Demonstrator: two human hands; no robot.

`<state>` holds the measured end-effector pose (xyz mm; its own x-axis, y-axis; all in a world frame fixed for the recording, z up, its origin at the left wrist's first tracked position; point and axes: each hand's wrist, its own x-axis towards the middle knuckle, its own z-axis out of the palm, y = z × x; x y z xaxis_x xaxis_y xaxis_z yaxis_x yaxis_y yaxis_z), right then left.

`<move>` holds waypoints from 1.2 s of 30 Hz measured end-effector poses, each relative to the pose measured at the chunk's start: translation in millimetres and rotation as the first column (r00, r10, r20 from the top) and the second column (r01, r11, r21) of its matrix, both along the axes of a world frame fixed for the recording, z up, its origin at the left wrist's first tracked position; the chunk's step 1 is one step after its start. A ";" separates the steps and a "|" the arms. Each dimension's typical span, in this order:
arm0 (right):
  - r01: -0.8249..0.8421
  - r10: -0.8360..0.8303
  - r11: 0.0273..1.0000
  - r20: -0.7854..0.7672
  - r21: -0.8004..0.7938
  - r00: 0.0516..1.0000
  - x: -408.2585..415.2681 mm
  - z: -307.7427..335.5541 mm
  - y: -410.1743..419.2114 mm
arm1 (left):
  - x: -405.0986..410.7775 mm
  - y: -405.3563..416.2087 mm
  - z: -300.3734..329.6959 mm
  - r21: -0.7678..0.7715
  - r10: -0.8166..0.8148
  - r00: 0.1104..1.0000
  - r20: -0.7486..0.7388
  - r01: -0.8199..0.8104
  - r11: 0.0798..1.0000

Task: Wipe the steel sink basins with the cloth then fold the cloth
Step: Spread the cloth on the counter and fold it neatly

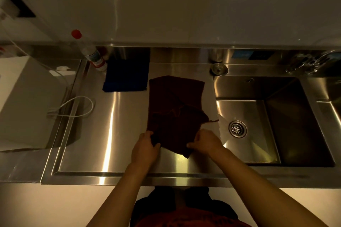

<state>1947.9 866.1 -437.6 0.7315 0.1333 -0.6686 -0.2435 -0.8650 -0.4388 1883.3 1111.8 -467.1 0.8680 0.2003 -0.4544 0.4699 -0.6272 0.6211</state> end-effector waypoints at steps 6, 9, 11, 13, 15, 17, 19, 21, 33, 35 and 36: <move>0.116 -0.116 0.993 0.007 0.027 0.993 -36.8 -26.3 7.4 | -6.9 -3.1 -9.2 0.077 0.051 0.999 0.009 -0.051 0.996; 0.203 -0.207 0.977 0.062 0.069 0.976 -38.4 -26.5 2.6 | -7.4 3.5 -12.1 0.089 0.061 0.998 0.011 -0.062 0.994; 0.225 -0.234 0.969 0.090 0.102 0.968 -35.8 -23.1 -2.4 | -8.2 6.5 -13.2 0.087 0.080 0.996 0.039 -0.083 0.993; 0.215 -0.225 0.969 0.069 0.125 0.972 -34.3 -21.0 -5.3 | -10.7 6.7 -13.6 0.074 0.103 0.993 0.065 -0.108 0.991; 0.203 -0.205 0.972 0.008 0.121 0.979 -36.6 -22.7 -3.7 | -14.6 3.9 -13.5 0.043 0.118 0.990 0.079 -0.121 0.992; 0.171 -0.170 0.981 -0.012 0.095 0.985 -42.7 -29.4 1.8 | -19.4 -0.7 -14.2 -0.018 0.133 0.987 0.085 -0.132 0.991; 0.164 -0.167 0.982 0.026 0.096 0.986 -49.5 -37.5 8.5 | -23.2 -5.0 -12.7 -0.076 0.153 0.983 0.099 -0.146 0.986; 0.204 -0.214 0.973 0.088 0.107 0.973 -52.8 -42.8 11.4 | -25.4 -7.7 -8.8 -0.119 0.167 0.980 0.111 -0.154 0.981; 0.433 -0.640 0.641 0.129 0.634 0.757 -37.3 24.7 -38.7 | -31.8 0.6 32.5 -0.355 0.427 0.872 0.241 -0.330 0.875; 0.381 -0.606 0.671 0.174 0.636 0.776 -41.2 30.1 -51.5 | -36.1 3.9 33.4 -0.339 0.402 0.880 0.255 -0.308 0.889; 0.342 -0.548 0.724 0.197 0.599 0.813 -45.3 30.4 -57.6 | -39.6 6.1 30.8 -0.309 0.370 0.893 0.256 -0.287 0.907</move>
<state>1902.6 808.5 -407.2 0.9553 -0.0240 -0.2947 -0.2874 -0.3088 -0.9067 1843.7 1117.8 -436.3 0.8749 0.4110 -0.2560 0.3847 -0.2687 0.8831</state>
